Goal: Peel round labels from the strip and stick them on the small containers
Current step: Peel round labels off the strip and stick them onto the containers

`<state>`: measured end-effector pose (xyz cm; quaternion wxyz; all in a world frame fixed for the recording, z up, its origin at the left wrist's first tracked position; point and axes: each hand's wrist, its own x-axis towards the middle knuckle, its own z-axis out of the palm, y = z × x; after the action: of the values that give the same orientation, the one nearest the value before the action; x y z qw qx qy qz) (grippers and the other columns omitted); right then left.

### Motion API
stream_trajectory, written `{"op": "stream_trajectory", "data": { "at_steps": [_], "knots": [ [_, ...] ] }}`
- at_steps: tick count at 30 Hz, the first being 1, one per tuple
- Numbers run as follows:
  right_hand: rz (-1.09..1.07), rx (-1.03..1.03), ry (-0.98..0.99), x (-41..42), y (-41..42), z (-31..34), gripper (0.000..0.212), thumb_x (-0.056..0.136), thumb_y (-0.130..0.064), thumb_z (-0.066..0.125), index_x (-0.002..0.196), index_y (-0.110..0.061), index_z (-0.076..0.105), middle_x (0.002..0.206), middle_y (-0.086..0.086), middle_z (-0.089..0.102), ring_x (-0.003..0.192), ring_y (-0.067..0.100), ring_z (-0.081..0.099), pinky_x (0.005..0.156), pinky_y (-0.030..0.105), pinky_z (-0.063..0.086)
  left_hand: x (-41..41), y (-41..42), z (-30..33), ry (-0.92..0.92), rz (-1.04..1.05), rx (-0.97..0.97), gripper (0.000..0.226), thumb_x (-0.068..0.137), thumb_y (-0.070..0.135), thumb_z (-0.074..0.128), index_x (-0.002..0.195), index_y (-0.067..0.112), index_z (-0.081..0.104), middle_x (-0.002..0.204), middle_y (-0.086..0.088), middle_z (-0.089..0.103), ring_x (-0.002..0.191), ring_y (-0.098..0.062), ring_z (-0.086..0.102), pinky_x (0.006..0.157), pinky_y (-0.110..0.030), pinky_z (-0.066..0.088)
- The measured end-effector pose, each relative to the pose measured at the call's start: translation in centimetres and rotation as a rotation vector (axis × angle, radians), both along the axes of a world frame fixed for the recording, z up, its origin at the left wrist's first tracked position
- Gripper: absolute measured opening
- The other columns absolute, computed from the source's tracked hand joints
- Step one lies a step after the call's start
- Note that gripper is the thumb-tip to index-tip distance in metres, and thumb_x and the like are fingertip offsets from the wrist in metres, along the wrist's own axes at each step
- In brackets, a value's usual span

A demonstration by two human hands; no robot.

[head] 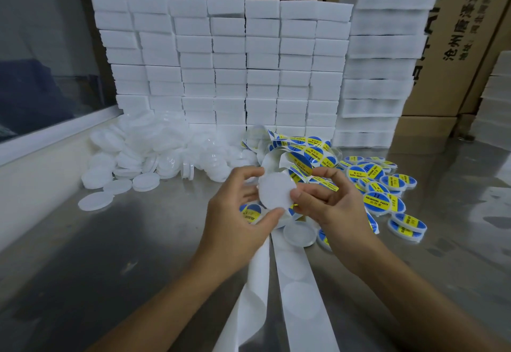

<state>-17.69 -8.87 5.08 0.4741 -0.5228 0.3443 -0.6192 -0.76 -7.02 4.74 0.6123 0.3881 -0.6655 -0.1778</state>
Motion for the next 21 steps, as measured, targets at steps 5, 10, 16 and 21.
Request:
{"op": "stream_trajectory", "data": {
  "at_steps": [5,10,16,21],
  "knots": [
    [-0.011,-0.016,-0.005,-0.1,0.0,-0.1,0.042,0.067,-0.012,0.08,0.102,-0.02,0.058,0.086,0.011,0.076,0.071,0.022,0.07,0.065,0.028,0.058,0.5,-0.8,0.4,0.602,-0.319,0.508,0.033,0.071,0.001,0.076,0.101,0.01,0.064,0.092,-0.01,0.075,0.081,-0.022,0.073,0.067,-0.025,0.057],
    [-0.02,-0.008,0.003,0.0,0.2,0.1,0.045,0.064,-0.016,0.08,0.102,-0.018,0.058,0.086,0.011,0.076,0.073,0.022,0.072,0.064,0.03,0.058,0.6,-1.1,0.1,0.763,-0.434,0.631,0.037,0.063,0.004,0.071,0.1,0.001,0.067,0.093,-0.017,0.075,0.084,-0.026,0.074,0.069,-0.029,0.059],
    [-0.198,-0.057,0.094,0.0,0.1,0.1,0.009,0.085,-0.016,0.073,0.093,-0.017,0.07,0.084,-0.007,0.074,0.074,0.013,0.071,0.06,0.023,0.056,0.8,-1.5,-0.3,0.809,-0.408,0.638,0.026,0.061,0.003,0.072,0.087,0.002,0.072,0.09,-0.017,0.075,0.08,-0.026,0.074,0.066,-0.029,0.059],
    [-0.35,-0.036,0.078,-2.0,-0.6,1.0,0.002,0.085,-0.018,0.073,0.084,-0.02,0.074,0.077,-0.006,0.075,0.073,0.005,0.069,0.059,0.017,0.053,1.2,-1.8,-0.6,0.829,-0.395,0.641,0.013,0.061,0.003,0.073,0.073,0.006,0.077,0.089,-0.018,0.075,0.08,-0.027,0.074,0.066,-0.029,0.059]
  ]
}}
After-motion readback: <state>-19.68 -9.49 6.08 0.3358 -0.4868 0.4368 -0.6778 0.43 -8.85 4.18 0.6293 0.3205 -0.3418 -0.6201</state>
